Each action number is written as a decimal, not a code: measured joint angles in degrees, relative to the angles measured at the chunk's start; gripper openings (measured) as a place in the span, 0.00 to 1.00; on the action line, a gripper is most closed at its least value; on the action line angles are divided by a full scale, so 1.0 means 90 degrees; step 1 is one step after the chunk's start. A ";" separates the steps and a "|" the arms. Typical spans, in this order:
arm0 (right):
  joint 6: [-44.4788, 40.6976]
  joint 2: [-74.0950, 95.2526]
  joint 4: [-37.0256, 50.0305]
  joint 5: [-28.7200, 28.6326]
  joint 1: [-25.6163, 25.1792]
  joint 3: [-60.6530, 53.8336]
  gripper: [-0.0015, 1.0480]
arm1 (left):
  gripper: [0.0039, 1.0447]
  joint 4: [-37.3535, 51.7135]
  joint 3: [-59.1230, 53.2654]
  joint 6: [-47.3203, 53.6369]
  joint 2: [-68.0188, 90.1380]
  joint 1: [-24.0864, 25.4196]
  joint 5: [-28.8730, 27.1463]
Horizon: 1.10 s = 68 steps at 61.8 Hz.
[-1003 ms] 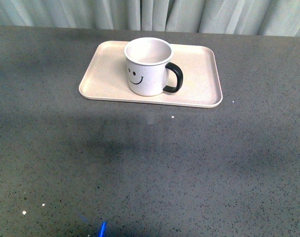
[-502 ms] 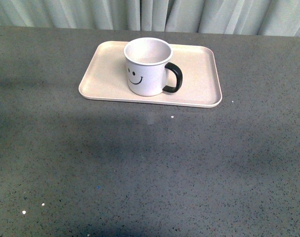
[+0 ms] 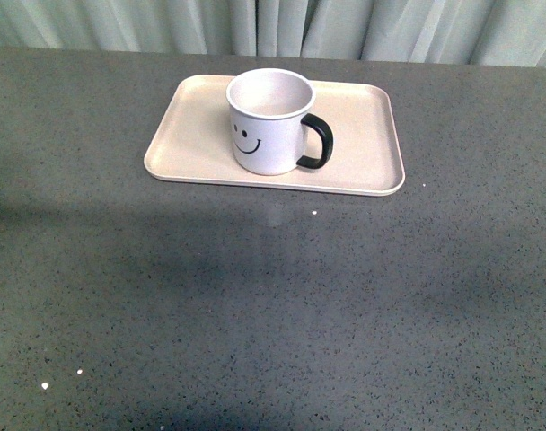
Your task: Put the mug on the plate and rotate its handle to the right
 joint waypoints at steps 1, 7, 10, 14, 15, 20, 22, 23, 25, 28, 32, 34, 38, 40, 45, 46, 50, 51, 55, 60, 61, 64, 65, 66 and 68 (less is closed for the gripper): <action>0.0000 0.0000 0.0000 0.0000 0.0000 0.0000 0.91 | 0.01 -0.0066 -0.0032 0.0000 -0.0107 0.0024 0.0000; 0.0000 0.0000 0.0000 0.0000 0.0000 0.0000 0.91 | 0.01 -0.0602 -0.0274 0.0002 -0.0874 0.0049 0.0049; 0.0000 0.0000 0.0000 0.0002 0.0000 0.0000 0.91 | 0.01 -0.0821 -0.0335 0.0002 -0.1139 0.0049 0.0046; 0.0000 0.0000 0.0000 0.0000 0.0000 0.0000 0.91 | 0.01 -0.1103 -0.0398 0.0002 -0.1501 0.0049 0.0044; 0.0000 0.0000 0.0000 0.0000 0.0000 0.0000 0.91 | 0.01 -0.1185 -0.0413 0.0002 -0.1603 0.0049 0.0046; 0.0000 0.0000 0.0000 0.0000 0.0000 0.0000 0.91 | 0.01 -0.1525 -0.0483 0.0002 -0.2016 0.0049 0.0046; 0.0000 0.0000 0.0000 0.0000 0.0000 0.0000 0.91 | 0.01 -0.1654 -0.0505 0.0002 -0.2171 0.0049 0.0044; 0.0000 0.0000 0.0000 0.0000 0.0000 0.0000 0.91 | 0.01 -0.1717 -0.0512 0.0002 -0.2242 0.0049 0.0044; 0.0000 0.0000 0.0000 0.0000 0.0000 0.0000 0.91 | 0.01 -0.1865 -0.0537 0.0002 -0.2414 0.0049 0.0046; 0.0000 0.0000 0.0000 0.0000 0.0000 0.0000 0.91 | 0.01 -0.2076 -0.0573 0.0002 -0.2662 0.0049 0.0046; 0.0000 0.0000 0.0000 0.0000 0.0000 0.0000 0.91 | 0.01 -0.2331 -0.0595 0.0005 -0.2939 0.0049 0.0046; 0.0000 0.0000 0.0000 0.0000 0.0000 0.0000 0.91 | 0.01 -0.2531 -0.0595 0.0005 -0.3164 0.0049 0.0046; 0.0000 0.0000 0.0000 0.0000 0.0000 0.0000 0.91 | 0.01 -0.2807 -0.0597 0.0005 -0.3478 0.0049 0.0046; 0.0000 0.0000 0.0000 0.0000 0.0000 0.0000 0.91 | 0.01 -0.2960 -0.0597 0.0007 -0.3643 0.0049 0.0046; -0.0002 0.0000 0.0000 0.0000 0.0000 0.0000 0.91 | 0.01 -0.3235 -0.0597 0.0005 -0.3949 0.0049 0.0046; 0.0000 0.0000 0.0000 0.0000 0.0000 0.0000 0.91 | 0.01 -0.3279 -0.0597 0.0005 -0.4000 0.0049 0.0046; 0.0000 0.0000 0.0000 0.0000 0.0000 0.0000 0.91 | 0.01 -0.3480 -0.0600 0.0005 -0.4228 0.0049 0.0046; 0.0000 0.0000 0.0000 0.0000 0.0000 0.0000 0.91 | 0.01 -0.3570 -0.0600 0.0007 -0.4301 0.0049 0.0046; 0.0000 0.0000 0.0000 0.0000 0.0000 0.0000 0.91 | 0.01 -0.3764 -0.0600 0.0007 -0.4500 0.0049 0.0046; 0.0000 0.0000 0.0000 0.0000 0.0000 0.0000 0.91 | 0.01 -0.3995 -0.0600 0.0007 -0.4748 0.0049 0.0046; 0.0000 0.0000 0.0000 0.0000 0.0000 0.0000 0.91 | 0.01 -0.4053 -0.0600 0.0007 -0.4809 0.0049 0.0046; 0.0000 0.0000 0.0000 0.0000 0.0000 0.0000 0.91 | 0.01 -0.4192 -0.0600 0.0005 -0.4949 0.0049 0.0046; 0.0000 0.0000 0.0000 0.0000 0.0000 0.0000 0.91 | 0.01 -0.4218 -0.0600 0.0007 -0.4976 0.0049 0.0046; 0.0000 0.0000 0.0000 0.0000 0.0000 0.0000 0.91 | 0.01 -0.4272 -0.0600 0.0007 -0.5032 0.0049 0.0046; 0.0000 0.0000 0.0000 0.0000 0.0000 0.0000 0.91 | 0.01 -0.4350 -0.0600 0.0007 -0.5112 0.0049 0.0046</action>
